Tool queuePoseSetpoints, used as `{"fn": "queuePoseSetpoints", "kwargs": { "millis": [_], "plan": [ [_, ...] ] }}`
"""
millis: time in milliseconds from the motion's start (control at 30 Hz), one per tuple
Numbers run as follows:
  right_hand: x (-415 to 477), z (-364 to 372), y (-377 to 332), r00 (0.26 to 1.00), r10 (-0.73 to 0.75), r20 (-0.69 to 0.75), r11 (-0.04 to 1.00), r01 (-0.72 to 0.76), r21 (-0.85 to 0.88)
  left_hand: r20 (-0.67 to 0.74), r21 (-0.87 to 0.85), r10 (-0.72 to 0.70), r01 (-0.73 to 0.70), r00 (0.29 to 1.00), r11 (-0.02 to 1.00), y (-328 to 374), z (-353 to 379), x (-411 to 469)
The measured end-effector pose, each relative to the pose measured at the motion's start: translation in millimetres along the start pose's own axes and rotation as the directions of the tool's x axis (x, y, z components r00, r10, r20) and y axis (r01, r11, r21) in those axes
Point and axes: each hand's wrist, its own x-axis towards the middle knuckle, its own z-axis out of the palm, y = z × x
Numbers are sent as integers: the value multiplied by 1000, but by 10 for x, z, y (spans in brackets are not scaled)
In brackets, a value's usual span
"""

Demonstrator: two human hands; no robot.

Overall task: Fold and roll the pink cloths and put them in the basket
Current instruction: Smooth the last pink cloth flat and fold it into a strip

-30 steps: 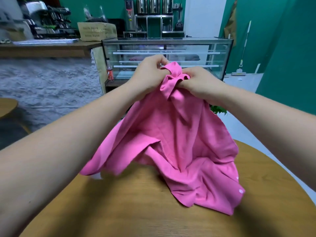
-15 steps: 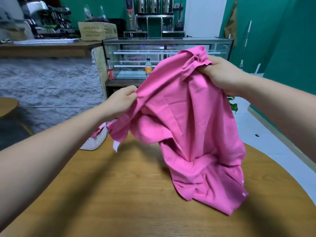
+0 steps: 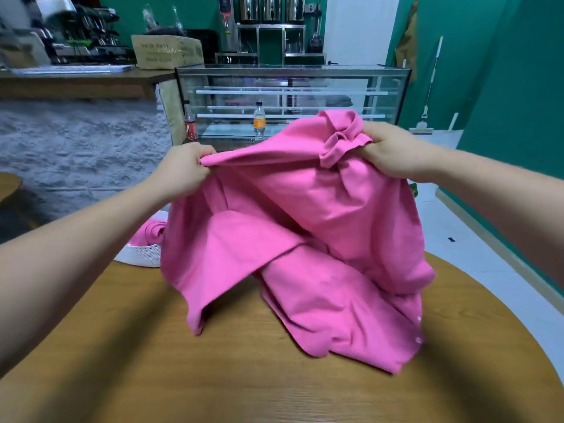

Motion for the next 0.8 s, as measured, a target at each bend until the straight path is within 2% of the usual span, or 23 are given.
{"fn": "queuePoseSetpoints", "kwargs": {
  "millis": [167,233,300,367,400,433,500,567,667,733,800],
  "plan": [
    [-130,187,-6,1000,8,29,996,-10,88,90,-214,2,18,996,977,-15,100,-23],
    [-203,244,0,998,51,27,983,-55,177,167,-202,24,11,986,979,-18,113,-67],
    [-274,335,64,994,96,60,977,-106,184,306,7,33,-37,951,999,-70,148,-134],
    [-321,419,205,986,133,104,985,-143,97,383,312,38,-169,923,935,-164,216,-199],
    [-341,436,259,981,148,128,988,-153,34,395,379,53,-215,917,900,-228,250,-205],
    [-358,438,296,975,158,154,987,-157,-22,382,375,77,-231,921,898,-287,267,-190],
    [-381,423,361,959,171,227,984,-153,-95,317,272,79,-171,945,947,-395,265,-153],
    [-396,435,388,934,189,305,972,-133,-193,262,95,-33,8,965,995,-461,282,-114],
    [-394,618,553,925,225,306,905,-83,-417,252,-190,-168,219,953,957,-388,364,-137],
    [-419,797,653,927,233,292,910,-102,-402,256,-321,-157,238,954,917,-310,432,-170],
    [-476,947,710,921,244,304,934,-139,-328,273,-308,-113,199,955,930,-270,478,-183]
  ]
}}
